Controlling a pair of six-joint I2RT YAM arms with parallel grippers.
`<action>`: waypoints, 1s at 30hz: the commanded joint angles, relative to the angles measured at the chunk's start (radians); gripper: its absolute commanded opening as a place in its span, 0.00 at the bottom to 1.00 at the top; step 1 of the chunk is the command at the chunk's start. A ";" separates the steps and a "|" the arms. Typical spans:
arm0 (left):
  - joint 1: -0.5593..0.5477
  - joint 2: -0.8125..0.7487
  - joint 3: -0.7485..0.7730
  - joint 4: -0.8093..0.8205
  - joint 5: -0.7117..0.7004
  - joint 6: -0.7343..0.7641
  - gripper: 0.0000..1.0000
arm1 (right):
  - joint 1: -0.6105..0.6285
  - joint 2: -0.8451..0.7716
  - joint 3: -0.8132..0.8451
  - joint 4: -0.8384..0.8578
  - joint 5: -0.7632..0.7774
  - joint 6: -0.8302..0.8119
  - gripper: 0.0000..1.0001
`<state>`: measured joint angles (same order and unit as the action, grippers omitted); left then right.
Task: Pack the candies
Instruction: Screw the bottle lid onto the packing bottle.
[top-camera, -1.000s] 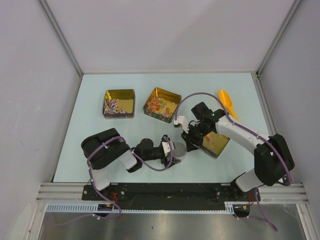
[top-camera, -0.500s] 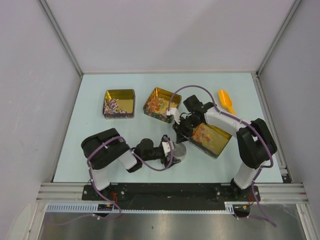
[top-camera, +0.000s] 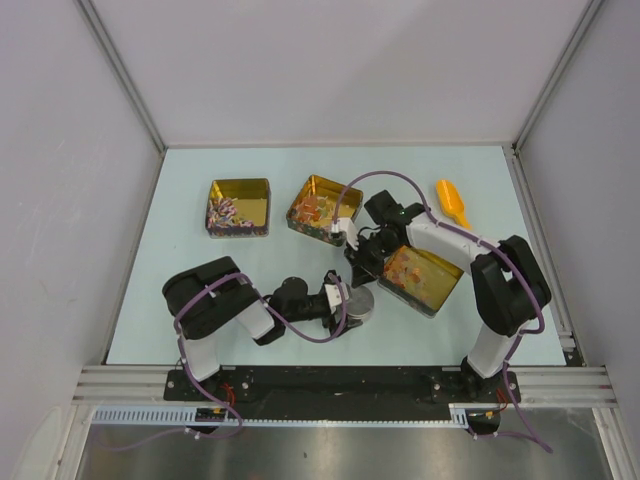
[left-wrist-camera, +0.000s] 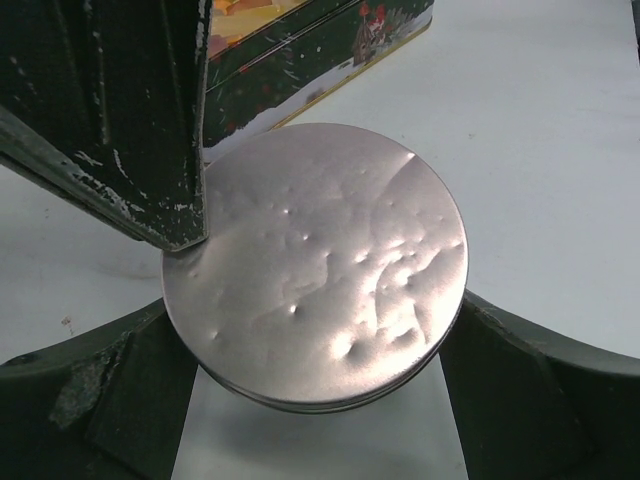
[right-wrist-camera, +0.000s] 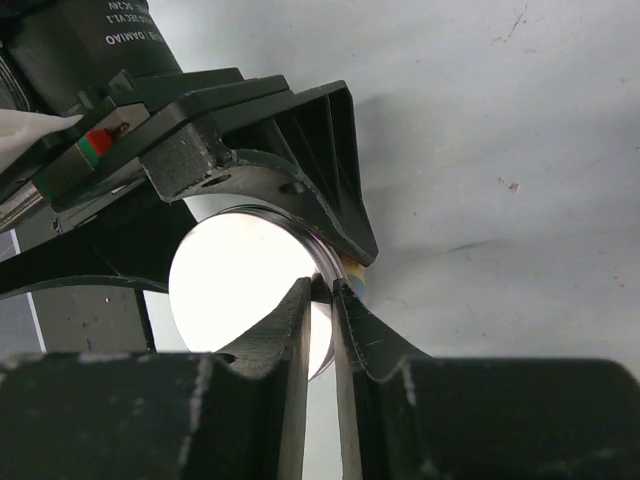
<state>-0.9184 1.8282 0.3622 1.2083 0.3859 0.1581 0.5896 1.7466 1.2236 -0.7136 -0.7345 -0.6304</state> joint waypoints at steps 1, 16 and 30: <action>0.000 -0.006 0.027 0.057 -0.025 0.023 0.93 | -0.002 -0.035 -0.004 -0.084 -0.005 -0.019 0.17; 0.004 -0.003 0.037 0.047 -0.059 0.018 0.94 | -0.011 -0.153 -0.147 -0.116 0.067 -0.012 0.19; 0.012 -0.006 0.043 0.037 -0.076 0.017 0.94 | 0.001 -0.222 -0.203 -0.133 0.089 -0.003 0.24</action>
<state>-0.9188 1.8282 0.3710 1.1954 0.3679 0.1574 0.5747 1.5631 1.0405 -0.7898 -0.6220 -0.6392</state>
